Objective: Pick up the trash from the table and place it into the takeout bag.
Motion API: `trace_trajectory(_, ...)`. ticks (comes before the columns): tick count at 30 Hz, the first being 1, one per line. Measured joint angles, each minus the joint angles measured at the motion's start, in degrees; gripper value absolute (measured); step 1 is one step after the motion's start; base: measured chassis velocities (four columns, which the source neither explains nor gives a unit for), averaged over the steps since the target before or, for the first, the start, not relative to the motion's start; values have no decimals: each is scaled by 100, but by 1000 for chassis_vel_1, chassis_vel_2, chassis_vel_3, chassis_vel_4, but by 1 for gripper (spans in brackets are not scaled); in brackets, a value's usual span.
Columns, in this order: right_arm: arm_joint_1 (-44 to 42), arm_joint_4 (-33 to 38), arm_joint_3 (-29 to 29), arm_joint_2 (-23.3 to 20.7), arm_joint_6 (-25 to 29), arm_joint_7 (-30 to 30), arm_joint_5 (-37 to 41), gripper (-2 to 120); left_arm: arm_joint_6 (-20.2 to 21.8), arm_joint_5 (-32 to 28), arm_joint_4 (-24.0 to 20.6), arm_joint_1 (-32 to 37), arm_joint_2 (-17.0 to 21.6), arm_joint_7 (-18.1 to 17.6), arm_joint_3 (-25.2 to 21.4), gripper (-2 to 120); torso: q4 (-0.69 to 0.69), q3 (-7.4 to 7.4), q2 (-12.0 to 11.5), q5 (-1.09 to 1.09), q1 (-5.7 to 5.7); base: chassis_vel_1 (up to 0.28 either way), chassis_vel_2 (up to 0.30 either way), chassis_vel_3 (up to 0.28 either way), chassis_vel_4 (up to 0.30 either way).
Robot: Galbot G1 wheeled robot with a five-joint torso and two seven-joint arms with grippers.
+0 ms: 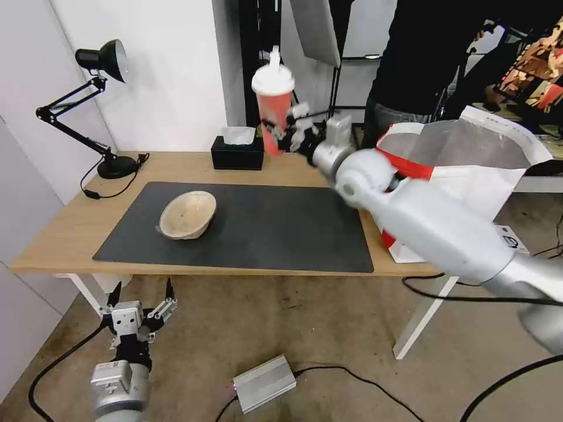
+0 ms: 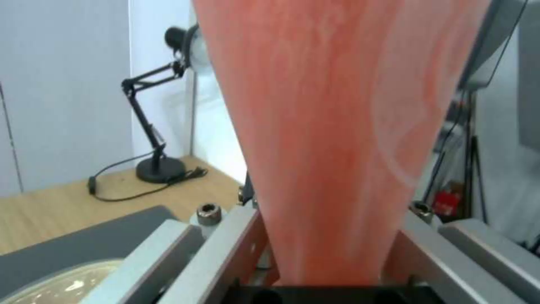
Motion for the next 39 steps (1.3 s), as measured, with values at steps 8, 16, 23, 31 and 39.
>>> trace_trajectory(8,648,65,23,-623,-315,-387,52,7,1,-4,8,-17,30,1,3,100,0,0,0,1,0,0,0,0,0)
trace_trajectory(16,1063,-53,22,-1190,-517,-946,7,7,1,-13,57,-81,65,1,44,100,0,0,0,1,0,0,0,0,0)
trace_trajectory(23,1156,-220,45,-1687,-582,-1496,-172,7,1,-80,83,-115,121,1,47,100,1,0,0,1,0,0,0,0,0)
trace_trajectory(31,963,-459,263,-2167,-576,-2060,-594,7,0,-118,89,-115,157,2,42,100,0,0,0,2,0,0,0,0,0)
trace_trajectory(39,724,-838,578,-2534,-411,-2975,-1165,7,-18,-123,93,-110,161,3,58,100,0,0,-1,1,0,0,0,0,0)
